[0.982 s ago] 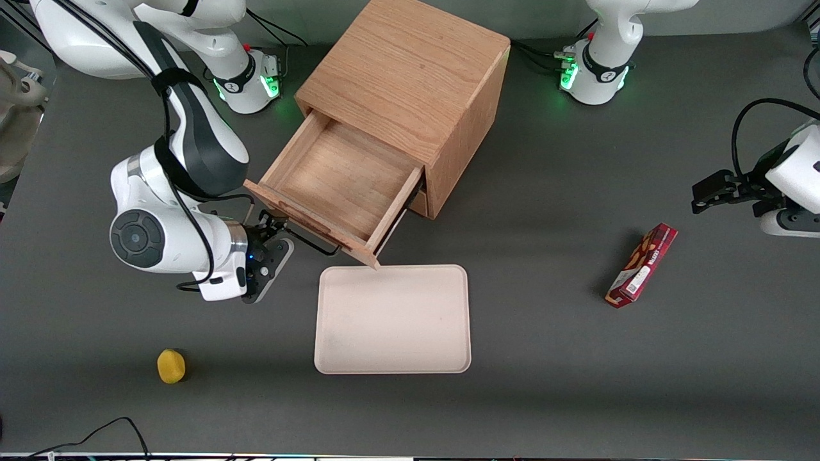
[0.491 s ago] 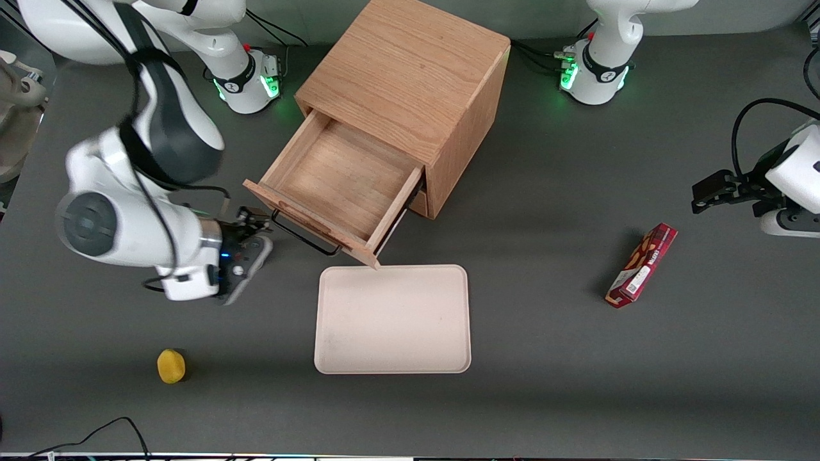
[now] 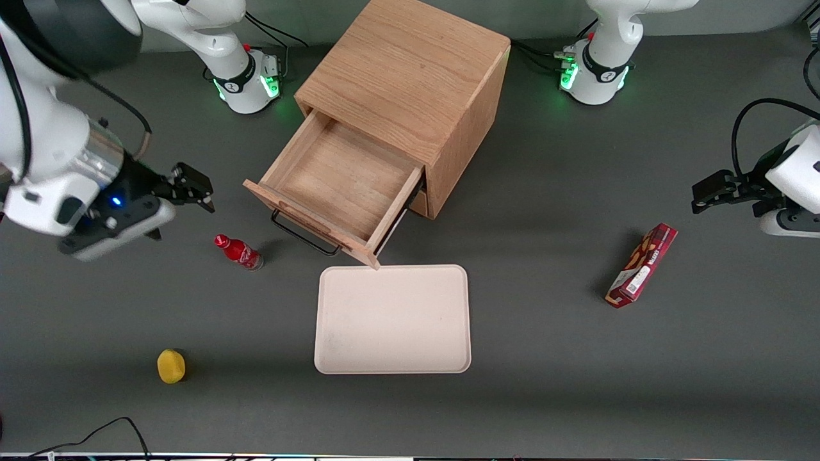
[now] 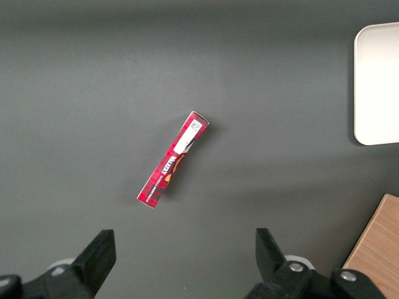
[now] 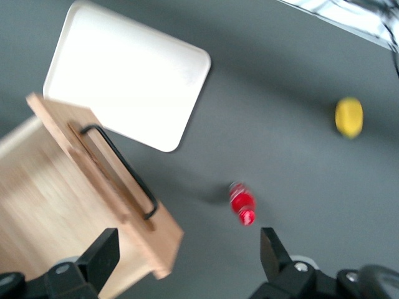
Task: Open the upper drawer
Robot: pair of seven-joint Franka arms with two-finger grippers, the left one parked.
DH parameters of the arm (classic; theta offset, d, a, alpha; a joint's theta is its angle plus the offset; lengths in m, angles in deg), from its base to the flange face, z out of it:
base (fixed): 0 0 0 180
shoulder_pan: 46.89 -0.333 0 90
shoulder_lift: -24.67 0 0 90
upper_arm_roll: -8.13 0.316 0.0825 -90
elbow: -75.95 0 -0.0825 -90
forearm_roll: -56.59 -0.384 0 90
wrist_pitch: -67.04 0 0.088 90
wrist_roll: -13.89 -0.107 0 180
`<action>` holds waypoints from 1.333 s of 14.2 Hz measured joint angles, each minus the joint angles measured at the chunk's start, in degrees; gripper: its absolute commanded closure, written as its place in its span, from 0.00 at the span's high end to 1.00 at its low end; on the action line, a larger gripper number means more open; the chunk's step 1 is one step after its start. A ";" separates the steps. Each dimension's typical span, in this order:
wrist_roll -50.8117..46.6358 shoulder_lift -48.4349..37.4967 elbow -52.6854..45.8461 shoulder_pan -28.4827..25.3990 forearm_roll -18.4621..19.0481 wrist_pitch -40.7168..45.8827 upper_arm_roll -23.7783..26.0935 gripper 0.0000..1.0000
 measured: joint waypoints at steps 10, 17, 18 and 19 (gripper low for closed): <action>-37.79 -8.06 9.42 -0.07 0.15 5.97 -1.21 1.00; -17.26 -11.91 11.89 0.90 1.32 6.93 -7.96 1.00; -15.60 -12.95 13.28 1.05 1.32 6.81 -8.07 1.00; -14.07 -14.22 14.88 1.22 1.32 6.59 -8.06 1.00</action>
